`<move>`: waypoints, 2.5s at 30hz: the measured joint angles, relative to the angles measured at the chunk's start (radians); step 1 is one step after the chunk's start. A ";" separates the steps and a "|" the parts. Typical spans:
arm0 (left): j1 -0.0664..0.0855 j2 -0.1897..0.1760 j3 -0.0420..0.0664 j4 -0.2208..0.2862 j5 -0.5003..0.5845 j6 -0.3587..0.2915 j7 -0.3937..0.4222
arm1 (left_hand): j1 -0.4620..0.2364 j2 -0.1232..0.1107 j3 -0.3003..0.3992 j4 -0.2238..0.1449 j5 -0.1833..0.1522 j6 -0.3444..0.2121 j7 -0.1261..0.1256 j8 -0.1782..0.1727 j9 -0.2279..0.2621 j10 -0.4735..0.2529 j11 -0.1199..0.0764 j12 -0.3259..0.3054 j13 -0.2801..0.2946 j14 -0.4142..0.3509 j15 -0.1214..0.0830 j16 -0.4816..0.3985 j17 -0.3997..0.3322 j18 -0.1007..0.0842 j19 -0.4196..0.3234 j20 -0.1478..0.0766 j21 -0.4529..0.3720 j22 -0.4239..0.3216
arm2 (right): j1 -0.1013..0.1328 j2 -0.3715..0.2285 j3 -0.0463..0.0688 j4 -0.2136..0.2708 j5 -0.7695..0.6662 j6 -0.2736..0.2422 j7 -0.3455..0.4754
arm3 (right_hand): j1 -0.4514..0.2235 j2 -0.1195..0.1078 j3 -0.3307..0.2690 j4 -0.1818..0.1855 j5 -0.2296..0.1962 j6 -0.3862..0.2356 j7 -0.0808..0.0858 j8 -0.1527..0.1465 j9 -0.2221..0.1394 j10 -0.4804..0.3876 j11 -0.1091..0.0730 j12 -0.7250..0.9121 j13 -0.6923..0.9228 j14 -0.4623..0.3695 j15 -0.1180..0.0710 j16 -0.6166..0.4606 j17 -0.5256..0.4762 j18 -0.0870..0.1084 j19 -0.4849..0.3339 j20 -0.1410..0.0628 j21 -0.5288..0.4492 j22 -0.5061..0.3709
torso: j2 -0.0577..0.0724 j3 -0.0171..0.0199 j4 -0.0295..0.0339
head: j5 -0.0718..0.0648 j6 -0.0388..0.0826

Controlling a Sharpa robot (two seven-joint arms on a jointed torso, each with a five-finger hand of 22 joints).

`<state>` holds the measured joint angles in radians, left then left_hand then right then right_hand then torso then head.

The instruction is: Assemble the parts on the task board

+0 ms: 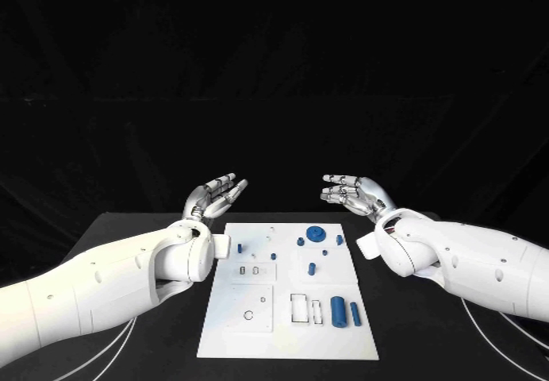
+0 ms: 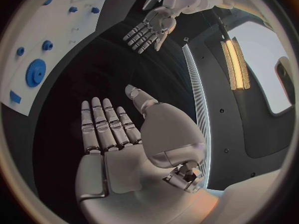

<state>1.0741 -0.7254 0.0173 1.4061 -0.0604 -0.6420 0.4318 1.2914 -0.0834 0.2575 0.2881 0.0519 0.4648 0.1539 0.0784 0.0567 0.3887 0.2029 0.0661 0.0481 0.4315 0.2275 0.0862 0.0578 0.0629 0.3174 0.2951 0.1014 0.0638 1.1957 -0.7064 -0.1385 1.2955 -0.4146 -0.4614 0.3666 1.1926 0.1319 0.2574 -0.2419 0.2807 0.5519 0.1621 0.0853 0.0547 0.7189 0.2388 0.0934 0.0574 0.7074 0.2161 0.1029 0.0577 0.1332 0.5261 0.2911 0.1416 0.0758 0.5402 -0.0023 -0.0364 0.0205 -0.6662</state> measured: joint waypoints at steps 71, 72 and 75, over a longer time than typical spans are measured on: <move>0.073 -0.233 0.047 0.373 -0.130 0.186 -0.061 | 0.086 0.024 -0.065 -0.042 0.000 0.445 0.064 0.022 0.011 0.599 -0.028 0.030 0.021 0.610 -0.088 0.071 0.123 0.109 0.540 -0.027 0.220 0.061 | 0.150 0.099 -0.010 -0.008 -1.334 0.266 -0.408 | 0.039 -0.254 0.133 0.112 0.077 0.478 -0.042 0.057 0.044 0.358 -0.153 0.061 0.047 0.755 -0.227 1.050 1.111 0.037 0.695 -0.196 0.738 0.526 | 0.213 0.0075 0.0253 | -0.039 0.036; 0.074 -0.233 0.047 0.373 -0.129 0.186 -0.061 | 0.086 0.024 -0.065 -0.042 0.000 0.445 0.064 0.022 0.011 0.599 -0.028 0.030 0.021 0.610 -0.088 0.071 0.123 0.109 0.540 -0.027 0.220 0.060 | 0.150 0.101 -0.010 -0.010 -1.334 0.268 -0.408 | 0.039 -0.254 0.136 0.115 0.077 0.478 -0.043 0.057 0.045 0.358 -0.153 0.061 0.047 0.755 -0.227 1.058 1.119 0.037 0.701 -0.195 0.747 0.538 | 0.213 0.0075 0.0254 | -0.038 0.035; 0.076 -0.235 0.047 0.373 -0.126 0.186 -0.061 | 0.086 0.024 -0.065 -0.042 0.000 0.445 0.064 0.022 0.011 0.599 -0.028 0.030 0.021 0.610 -0.088 0.071 0.123 0.109 0.540 -0.027 0.220 0.060 | 0.149 0.104 -0.011 -0.014 -1.334 0.273 -0.408 | 0.040 -0.254 0.138 0.116 0.077 0.479 -0.043 0.057 0.046 0.358 -0.153 0.066 0.046 0.755 -0.227 1.074 1.133 0.037 0.706 -0.197 0.766 0.562 | 0.215 0.0076 0.0257 | -0.037 0.033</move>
<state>1.1502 -0.9602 0.0645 1.7792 -0.1869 -0.4561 0.3709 1.3775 -0.0593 0.1928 0.2456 0.0519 0.9096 0.2182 0.0999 0.0678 0.9880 0.1749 0.0961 0.0692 1.0419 0.1395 0.1575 0.1810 0.1717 0.8575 0.2677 0.3213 0.1238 1.3443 -0.6020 -0.1492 1.2819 -1.7485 -0.1885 -0.0409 1.2322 -0.1218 0.3950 -0.1255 0.3574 1.0305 0.1196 0.1426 0.1008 1.0773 0.0858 0.1590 0.1032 1.4629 -0.0107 1.1770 1.1905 0.1705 1.2326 0.0942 0.9074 0.6373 0.7547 0.0053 -0.0107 -0.0162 -0.6330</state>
